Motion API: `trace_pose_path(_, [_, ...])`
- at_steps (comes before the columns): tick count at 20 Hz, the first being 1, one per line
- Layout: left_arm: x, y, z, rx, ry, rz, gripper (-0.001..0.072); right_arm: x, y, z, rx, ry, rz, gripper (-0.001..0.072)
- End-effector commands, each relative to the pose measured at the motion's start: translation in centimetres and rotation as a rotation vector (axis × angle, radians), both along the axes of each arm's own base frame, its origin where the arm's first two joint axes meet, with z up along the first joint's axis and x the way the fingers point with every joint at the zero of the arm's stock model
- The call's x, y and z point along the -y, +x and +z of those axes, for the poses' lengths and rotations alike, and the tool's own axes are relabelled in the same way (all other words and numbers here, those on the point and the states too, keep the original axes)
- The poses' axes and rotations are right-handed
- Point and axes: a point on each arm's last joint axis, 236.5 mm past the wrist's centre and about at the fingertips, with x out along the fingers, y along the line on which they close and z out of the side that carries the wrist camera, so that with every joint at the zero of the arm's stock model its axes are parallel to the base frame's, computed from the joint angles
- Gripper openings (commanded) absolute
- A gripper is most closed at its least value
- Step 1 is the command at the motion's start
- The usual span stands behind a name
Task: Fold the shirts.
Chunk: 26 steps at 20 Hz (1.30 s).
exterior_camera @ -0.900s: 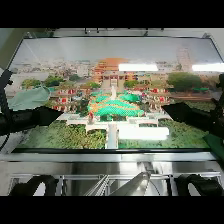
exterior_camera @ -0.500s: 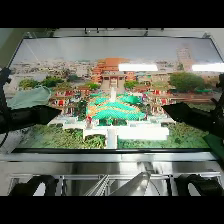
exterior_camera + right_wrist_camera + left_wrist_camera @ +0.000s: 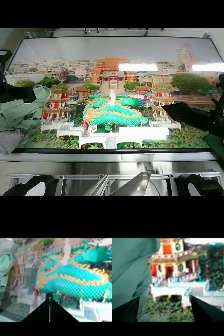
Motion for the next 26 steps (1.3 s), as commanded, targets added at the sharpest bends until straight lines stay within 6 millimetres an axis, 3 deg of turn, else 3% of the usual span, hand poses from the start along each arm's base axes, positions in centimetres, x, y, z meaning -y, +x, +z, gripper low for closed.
trace_pose_path(1, [-5.3,-0.5,-5.4,-0.263,0.045,0.137,0.072,0.0,0.0,0.0,-0.001,0.001,0.0,0.0021])
trace_pose_path(5, [-8.5,-0.4,-9.9,-0.395,0.096,0.205,0.072,0.0,0.0,0.0,-0.001,0.001,0.0,0.002])
trace_pose_path(8, [-11.4,-1.5,-11.9,-0.481,0.219,0.265,0.0686,0.0,0.0,0.0,-0.001,0.001,0.0,0.0021])
trace_pose_path(9, [-11.3,-1.5,-12.6,-0.499,0.212,0.267,0.0467,0.0,0.0,0.0,-0.001,0.001,0.0,0.0021])
trace_pose_path(10, [-11.0,-1.6,-12.9,-0.511,0.201,0.265,0.0092,0.0,0.0,0.0,-0.001,0.001,0.0,0.002])
trace_pose_path(11, [-10.6,-1.3,-13.1,-0.505,0.195,0.25,0.0016,0.0,0.0,0.0,-0.001,0.001,0.0,0.0021])
trace_pose_path(13, [-8.9,0.5,-12.6,-0.442,0.162,0.19,0.002,0.0,0.0,0.0,-0.001,0.001,0.0,0.0021])
trace_pose_path(15, [-4.4,4.0,-10.2,-0.318,0.042,0.09,0.0021,0.0,0.0,0.0,-0.001,0.001,0.0,0.0021])
trace_pose_path(16, [-0.7,6.0,-8.1,-0.237,-0.06,0.017,0.0021,0.0,0.0,0.0,-0.001,0.001,0.0,0.0021])
trace_pose_path(17, [3.4,7.9,-5.4,-0.151,-0.176,-0.066,0.0021,0.0,0.0,0.0,-0.001,0.001,0.0,0.0021])
trace_pose_path(19, [13.5,9.7,2.3,0.025,-0.445,-0.302,0.0021,0.0,0.0,0.0,-0.001,0.001,0.0,0.0021])
trace_pose_path(21, [21.8,8.9,10.1,0.169,-0.648,-0.486,0.0023,0.0,0.0,0.0,-0.001,0.001,0.0,0.0021])
trace_pose_path(23, [28.0,6.4,15.8,0.256,-0.761,-0.674,0.0024,0.0,0.0,0.0,-0.001,0.001,0.0,0.0021])
trace_pose_path(26, [34.7,1.7,20.5,0.322,-0.81,-0.921,0.0024,0.0,0.0,0.0,-0.001,0.001,0.0,0.0021])
